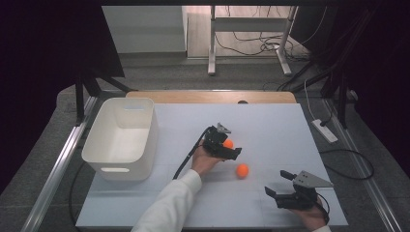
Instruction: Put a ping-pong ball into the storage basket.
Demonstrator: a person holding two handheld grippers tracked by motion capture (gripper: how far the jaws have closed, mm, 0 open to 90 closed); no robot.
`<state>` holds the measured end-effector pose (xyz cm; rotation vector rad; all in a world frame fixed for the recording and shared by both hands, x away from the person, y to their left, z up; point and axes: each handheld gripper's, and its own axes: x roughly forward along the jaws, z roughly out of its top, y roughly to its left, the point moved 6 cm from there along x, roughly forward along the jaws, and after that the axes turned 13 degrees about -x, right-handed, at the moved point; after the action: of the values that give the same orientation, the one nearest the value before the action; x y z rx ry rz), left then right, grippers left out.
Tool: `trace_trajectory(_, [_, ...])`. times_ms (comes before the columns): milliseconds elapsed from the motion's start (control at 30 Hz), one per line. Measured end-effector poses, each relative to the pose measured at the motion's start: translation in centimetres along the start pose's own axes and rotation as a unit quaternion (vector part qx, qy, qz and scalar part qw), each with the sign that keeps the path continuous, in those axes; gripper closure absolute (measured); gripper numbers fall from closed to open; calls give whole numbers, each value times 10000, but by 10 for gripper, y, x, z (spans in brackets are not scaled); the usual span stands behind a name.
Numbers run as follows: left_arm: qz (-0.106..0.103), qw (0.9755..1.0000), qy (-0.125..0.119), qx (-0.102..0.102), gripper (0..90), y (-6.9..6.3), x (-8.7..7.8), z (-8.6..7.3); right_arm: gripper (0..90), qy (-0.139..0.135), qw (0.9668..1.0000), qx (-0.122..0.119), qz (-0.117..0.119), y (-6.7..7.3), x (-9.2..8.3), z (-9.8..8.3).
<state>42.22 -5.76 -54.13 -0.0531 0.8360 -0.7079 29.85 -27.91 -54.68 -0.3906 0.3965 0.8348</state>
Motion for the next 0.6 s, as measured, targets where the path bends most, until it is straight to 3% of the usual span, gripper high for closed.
trace_trajectory(333, [205, 9997, 134, -46, 89, 13, 11, -2, 121, 10, 10000, -1, 3, 0, 0, 0])
trace_trajectory(600, [201, 9996, 194, -54, 104, 14, 16, -1, 121, 18, 10000, -3, 4, 0, 0, -1])
